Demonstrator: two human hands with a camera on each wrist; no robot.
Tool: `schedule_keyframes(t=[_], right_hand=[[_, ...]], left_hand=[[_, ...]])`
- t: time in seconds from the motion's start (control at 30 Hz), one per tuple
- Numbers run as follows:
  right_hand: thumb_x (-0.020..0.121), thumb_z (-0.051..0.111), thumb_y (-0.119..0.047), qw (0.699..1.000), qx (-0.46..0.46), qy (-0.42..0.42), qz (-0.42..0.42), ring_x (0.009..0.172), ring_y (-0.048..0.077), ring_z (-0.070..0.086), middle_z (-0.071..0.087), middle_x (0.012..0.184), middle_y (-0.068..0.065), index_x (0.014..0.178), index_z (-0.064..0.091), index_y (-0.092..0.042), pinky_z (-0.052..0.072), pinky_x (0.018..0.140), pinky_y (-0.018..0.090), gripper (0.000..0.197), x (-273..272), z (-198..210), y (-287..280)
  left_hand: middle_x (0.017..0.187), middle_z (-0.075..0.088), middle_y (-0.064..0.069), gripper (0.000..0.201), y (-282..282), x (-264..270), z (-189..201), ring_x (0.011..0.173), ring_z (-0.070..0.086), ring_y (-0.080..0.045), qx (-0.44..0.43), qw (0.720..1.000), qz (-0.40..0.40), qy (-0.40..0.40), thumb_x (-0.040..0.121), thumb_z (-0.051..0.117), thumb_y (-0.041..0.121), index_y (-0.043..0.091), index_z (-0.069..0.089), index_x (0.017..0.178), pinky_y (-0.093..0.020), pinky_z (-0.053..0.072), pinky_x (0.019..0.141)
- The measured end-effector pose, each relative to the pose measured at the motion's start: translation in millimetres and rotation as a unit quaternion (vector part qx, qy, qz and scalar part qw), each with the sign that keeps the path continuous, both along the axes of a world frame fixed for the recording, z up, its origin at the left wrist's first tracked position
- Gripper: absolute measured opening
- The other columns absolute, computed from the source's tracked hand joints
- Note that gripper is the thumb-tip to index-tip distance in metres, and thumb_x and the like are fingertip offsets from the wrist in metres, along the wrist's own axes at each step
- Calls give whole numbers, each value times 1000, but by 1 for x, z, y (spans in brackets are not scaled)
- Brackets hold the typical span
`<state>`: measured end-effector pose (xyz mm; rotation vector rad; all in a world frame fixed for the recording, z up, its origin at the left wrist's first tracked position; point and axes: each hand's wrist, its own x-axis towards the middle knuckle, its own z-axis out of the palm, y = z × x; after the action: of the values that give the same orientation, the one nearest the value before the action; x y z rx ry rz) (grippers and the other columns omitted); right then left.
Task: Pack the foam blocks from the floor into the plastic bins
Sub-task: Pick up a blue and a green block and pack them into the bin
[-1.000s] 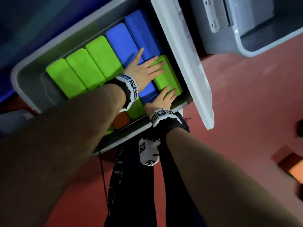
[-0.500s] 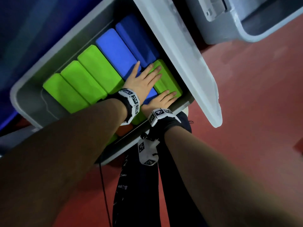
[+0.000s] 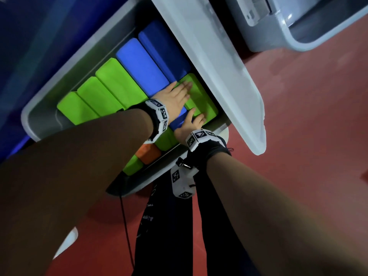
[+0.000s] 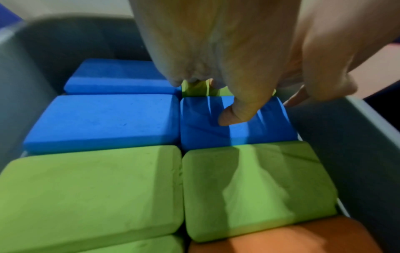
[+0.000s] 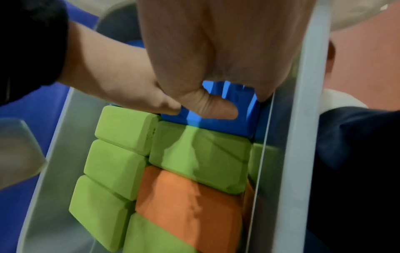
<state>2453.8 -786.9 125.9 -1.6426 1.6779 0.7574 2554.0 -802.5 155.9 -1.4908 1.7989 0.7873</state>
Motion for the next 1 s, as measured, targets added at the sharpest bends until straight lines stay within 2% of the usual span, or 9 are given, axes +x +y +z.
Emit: schedule_keyframes(t=[0.07, 0.1, 0.17, 0.23, 0.33, 0.4, 0.53, 0.7, 1.0], right_hand=[[88, 47, -18, 987, -150, -24, 57, 119, 39, 55, 54, 128, 29, 129, 51, -6, 47, 93, 39, 43, 4, -5, -3], [95, 38, -10, 991, -122, -51, 36, 99, 39, 66, 65, 110, 28, 115, 55, -9, 56, 74, 39, 27, 5, -11, -4], [99, 31, -8, 982, -166, -79, 35, 86, 43, 68, 68, 99, 30, 107, 54, -8, 57, 61, 41, 25, 3, -39, -1], [82, 49, -16, 991, -108, -75, 17, 102, 47, 62, 60, 114, 35, 118, 60, -2, 56, 75, 46, 40, 6, 5, 1], [86, 49, -19, 998, 62, -17, 23, 144, 39, 8, 3, 154, 28, 150, 15, -7, 16, 114, 42, 73, 0, 20, -9], [88, 56, -18, 992, 117, -47, 15, 145, 36, -2, -4, 155, 23, 150, 7, -9, 9, 117, 39, 80, 0, 24, -22], [78, 56, -10, 976, 20, -142, 161, 141, 36, 11, 7, 155, 19, 151, 9, -18, 14, 117, 40, 87, 3, 28, -38], [76, 50, -6, 962, 55, -99, 249, 145, 31, -12, -19, 156, 12, 151, -5, -28, 13, 118, 44, 96, -13, 16, -47], [74, 48, -5, 956, 96, -54, 273, 144, 26, -21, -30, 153, 6, 150, -10, -33, 10, 118, 41, 99, -11, 17, -58]], left_hand=[[158, -11, -18, 60, 0, 2, -3, 147, -8, -31, 18, 1000, -5, 11, 100, 24, 19, 2, -5, 150, -44, -3, 119], [159, -11, -16, 60, 1, 2, -4, 147, -8, -30, 26, 1000, -4, 15, 100, 24, 18, 3, -6, 150, -46, -3, 119], [159, -15, -13, 62, 5, 6, -8, 147, -11, -26, 31, 999, -7, 11, 99, 24, 18, 7, -10, 150, -52, -3, 118], [159, -18, -7, 70, 8, 16, -7, 147, -13, -22, 22, 999, 2, 33, 97, 33, 18, 14, -11, 151, -59, -3, 115], [161, -6, 2, 79, 13, 43, -8, 148, -6, -16, -25, 993, 68, 92, 89, 45, 8, 23, 1, 153, -55, 0, 118], [161, -1, -1, 82, 22, 56, -11, 149, -1, -18, -87, 985, 133, 68, 85, 49, 8, 18, 4, 153, -51, 5, 119], [161, -5, -4, 82, 29, 54, -22, 148, -4, -23, -137, 978, 154, -5, 87, 48, 16, 18, 0, 153, -55, 6, 117], [161, -7, 1, 77, 25, 57, -35, 148, -5, -19, -142, 972, 186, -32, 92, 46, 25, 27, -1, 153, -68, 6, 111], [160, -15, 1, 75, 34, 56, -37, 148, -10, -18, -127, 974, 182, -38, 95, 40, 26, 28, -10, 151, -66, 4, 112]])
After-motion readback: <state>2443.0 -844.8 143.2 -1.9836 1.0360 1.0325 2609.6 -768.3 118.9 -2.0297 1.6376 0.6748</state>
